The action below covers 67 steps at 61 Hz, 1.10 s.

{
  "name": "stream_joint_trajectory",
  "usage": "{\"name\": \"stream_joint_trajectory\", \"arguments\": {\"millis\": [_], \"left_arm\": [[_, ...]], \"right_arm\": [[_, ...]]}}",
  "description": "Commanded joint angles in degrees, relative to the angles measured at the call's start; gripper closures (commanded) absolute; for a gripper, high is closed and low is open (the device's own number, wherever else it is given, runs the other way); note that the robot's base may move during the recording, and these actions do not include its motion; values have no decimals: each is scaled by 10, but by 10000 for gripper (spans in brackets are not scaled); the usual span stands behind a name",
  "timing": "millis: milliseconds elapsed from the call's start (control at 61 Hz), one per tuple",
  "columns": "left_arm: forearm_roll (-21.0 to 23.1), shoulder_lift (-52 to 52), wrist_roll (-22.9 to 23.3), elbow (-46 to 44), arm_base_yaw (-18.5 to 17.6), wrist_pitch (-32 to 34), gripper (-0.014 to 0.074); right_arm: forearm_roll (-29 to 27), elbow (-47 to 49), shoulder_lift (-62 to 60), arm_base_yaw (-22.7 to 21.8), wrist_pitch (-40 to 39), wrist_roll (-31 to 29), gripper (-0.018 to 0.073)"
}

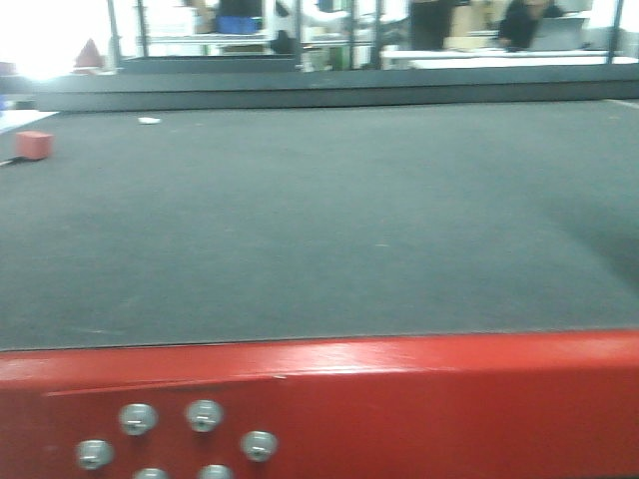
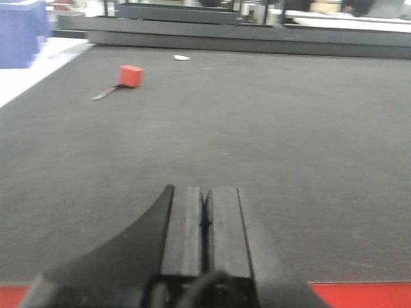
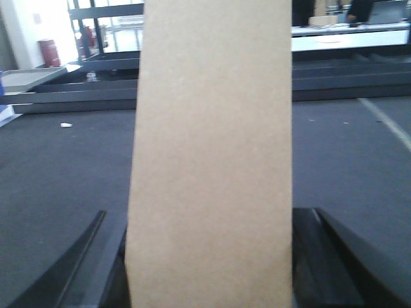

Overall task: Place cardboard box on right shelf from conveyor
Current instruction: 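Hold the box in the right gripper while driving to the steel shelf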

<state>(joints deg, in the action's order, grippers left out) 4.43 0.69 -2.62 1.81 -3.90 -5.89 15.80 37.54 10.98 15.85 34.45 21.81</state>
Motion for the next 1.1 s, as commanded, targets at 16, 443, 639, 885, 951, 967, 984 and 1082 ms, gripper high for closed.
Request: {"name": "stream_joint_trajectory", "arguments": {"millis": [16, 443, 639, 885, 951, 967, 984, 1082], "left_arm": [[3, 8, 0, 6, -1, 50, 713], [3, 8, 0, 6, -1, 50, 713], [3, 8, 0, 6, -1, 50, 712], [3, 8, 0, 6, -1, 50, 713], [3, 8, 0, 6, -1, 50, 713], [3, 8, 0, 6, -1, 50, 713], [3, 8, 0, 6, -1, 50, 713], [3, 8, 0, 6, -1, 50, 713]], "right_arm": [[16, 15, 9, -3, -65, -6, 405], [16, 15, 9, -3, -65, -6, 405], [16, 15, 9, -3, -65, -6, 405], [16, 15, 9, -3, -65, -6, 405], [16, 15, 9, -3, -65, -6, 405], [16, 15, 9, -3, -65, -6, 405], [16, 15, 9, -3, -65, -6, 405], [16, 15, 9, -3, -65, -6, 405]]}}
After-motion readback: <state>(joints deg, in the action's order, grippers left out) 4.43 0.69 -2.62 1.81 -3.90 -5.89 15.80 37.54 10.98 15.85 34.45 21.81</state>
